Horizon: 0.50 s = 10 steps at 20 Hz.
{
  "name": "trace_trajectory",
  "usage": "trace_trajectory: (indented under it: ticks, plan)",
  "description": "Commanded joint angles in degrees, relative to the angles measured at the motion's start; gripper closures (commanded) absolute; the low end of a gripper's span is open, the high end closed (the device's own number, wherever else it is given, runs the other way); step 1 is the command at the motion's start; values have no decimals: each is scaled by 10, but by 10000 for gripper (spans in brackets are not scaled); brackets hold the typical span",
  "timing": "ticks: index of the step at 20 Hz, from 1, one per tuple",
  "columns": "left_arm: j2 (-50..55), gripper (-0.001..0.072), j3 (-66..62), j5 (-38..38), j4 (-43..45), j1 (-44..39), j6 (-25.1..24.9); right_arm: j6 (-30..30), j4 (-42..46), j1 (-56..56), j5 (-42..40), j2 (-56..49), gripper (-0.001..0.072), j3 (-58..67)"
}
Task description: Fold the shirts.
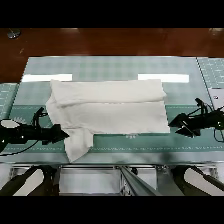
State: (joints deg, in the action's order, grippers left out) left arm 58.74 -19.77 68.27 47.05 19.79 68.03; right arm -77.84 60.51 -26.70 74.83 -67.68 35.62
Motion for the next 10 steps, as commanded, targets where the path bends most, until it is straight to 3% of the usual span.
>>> trace_trajectory:
  ticks: [1, 10]
  plan:
    - [0, 688, 0, -13, -13, -1, -5, 3, -8, 0, 7, -5, 89, -35]
    - [0, 687, 0, -38, -36, -2, -5, 19, -126, 2, -82, -5, 89, -35]
